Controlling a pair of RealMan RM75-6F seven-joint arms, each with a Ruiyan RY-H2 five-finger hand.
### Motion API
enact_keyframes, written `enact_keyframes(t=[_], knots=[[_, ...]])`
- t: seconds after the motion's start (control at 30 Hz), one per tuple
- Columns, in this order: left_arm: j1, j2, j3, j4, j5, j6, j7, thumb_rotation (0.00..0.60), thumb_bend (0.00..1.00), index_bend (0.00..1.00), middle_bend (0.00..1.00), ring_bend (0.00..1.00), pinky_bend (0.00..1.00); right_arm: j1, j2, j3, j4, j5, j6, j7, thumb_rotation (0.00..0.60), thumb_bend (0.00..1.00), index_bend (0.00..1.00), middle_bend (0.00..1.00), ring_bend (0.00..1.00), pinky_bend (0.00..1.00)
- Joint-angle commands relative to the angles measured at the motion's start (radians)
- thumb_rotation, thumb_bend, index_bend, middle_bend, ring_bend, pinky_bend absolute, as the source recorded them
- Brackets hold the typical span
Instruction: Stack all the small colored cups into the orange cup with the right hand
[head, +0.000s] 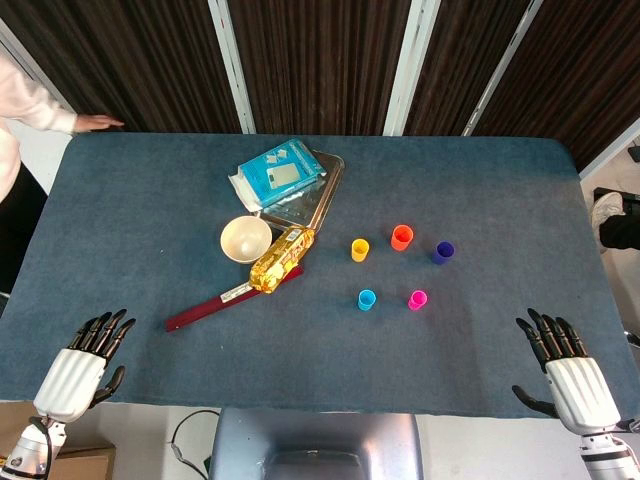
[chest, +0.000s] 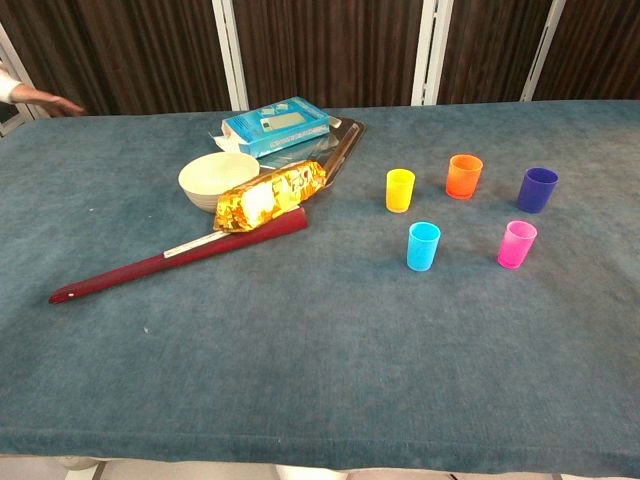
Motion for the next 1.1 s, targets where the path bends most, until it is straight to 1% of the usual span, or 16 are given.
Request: enact_keyframes(t=[0.03,0.13,0.23,0.27,0.33,0.37,0.47,0.57,0.7,0.77,0.87,0.97,1.1], knots=[[-0.001,-0.001,0.0,0.001,-0.001,-0.001,0.0,0.6,0.46,0.0,0.0,0.03,0.14,0.006,-0.003,0.008,0.004,0.015,-0.012,0.0,0.6,0.3,0.0,0.0,0.0,0.0],[-0.002,-0.001,-0.002,0.002,-0.003,-0.001,-0.003,0.6,0.45,0.0,0.0,0.03,0.14,0.022,-0.013,0.029,0.014,0.04,-0.031,0.013,0.6,0.3,0.0,0.0,0.0,0.0],[-0.003,-0.002,-0.003,0.005,-0.002,0.002,-0.008,0.6,0.45,0.0,0.0,0.03,0.14,0.073,-0.028,0.094,0.039,0.11,-0.081,0.036,0.6,0.3,0.0,0.0,0.0,0.0],[-0.005,-0.004,-0.005,0.009,0.004,0.008,-0.013,0.6,0.45,0.0,0.0,0.03,0.14,0.108,-0.033,0.129,0.053,0.158,-0.127,0.03,0.6,0.3,0.0,0.0,0.0,0.0],[-0.007,-0.011,-0.008,0.023,0.018,0.022,-0.018,0.6,0.45,0.0,0.0,0.03,0.14,0.179,-0.037,0.183,0.078,0.231,-0.225,0.018,0.6,0.3,0.0,0.0,0.0,0.0],[-0.006,-0.017,-0.01,0.031,0.024,0.032,-0.022,0.6,0.45,0.0,0.0,0.03,0.14,0.231,-0.04,0.216,0.099,0.284,-0.301,0.0,0.6,0.3,0.0,0.0,0.0,0.0],[-0.003,-0.025,-0.012,0.046,0.02,0.038,-0.022,0.6,0.45,0.0,0.0,0.02,0.13,0.368,-0.064,0.282,0.175,0.395,-0.482,-0.069,0.6,0.3,0.04,0.0,0.0,0.0],[-0.004,-0.028,-0.018,0.05,0.001,0.027,-0.017,0.6,0.45,0.0,0.0,0.02,0.13,0.486,-0.11,0.324,0.263,0.497,-0.622,-0.139,0.6,0.3,0.1,0.0,0.0,0.0],[-0.002,-0.022,-0.025,0.044,-0.023,0.021,-0.017,0.6,0.45,0.0,0.0,0.02,0.13,0.6,-0.183,0.346,0.385,0.61,-0.731,-0.221,0.6,0.3,0.16,0.0,0.0,0.0],[0.0,-0.018,-0.028,0.043,-0.032,0.023,-0.02,0.6,0.45,0.0,0.0,0.02,0.13,0.644,-0.222,0.345,0.447,0.651,-0.76,-0.258,0.6,0.3,0.21,0.0,0.0,0.0],[0.002,-0.015,-0.03,0.042,-0.04,0.024,-0.022,0.6,0.45,0.0,0.0,0.02,0.13,0.691,-0.274,0.33,0.528,0.694,-0.789,-0.311,0.6,0.3,0.27,0.0,0.0,0.0],[0.002,-0.013,-0.031,0.04,-0.047,0.019,-0.022,0.6,0.45,0.0,0.0,0.02,0.13,0.725,-0.314,0.319,0.578,0.737,-0.835,-0.319,0.6,0.3,0.31,0.0,0.0,0.0],[0.004,-0.011,-0.029,0.037,-0.045,0.023,-0.02,0.6,0.45,0.0,0.0,0.02,0.13,0.739,-0.336,0.291,0.606,0.741,-0.853,-0.319,0.6,0.3,0.34,0.0,0.0,0.0]])
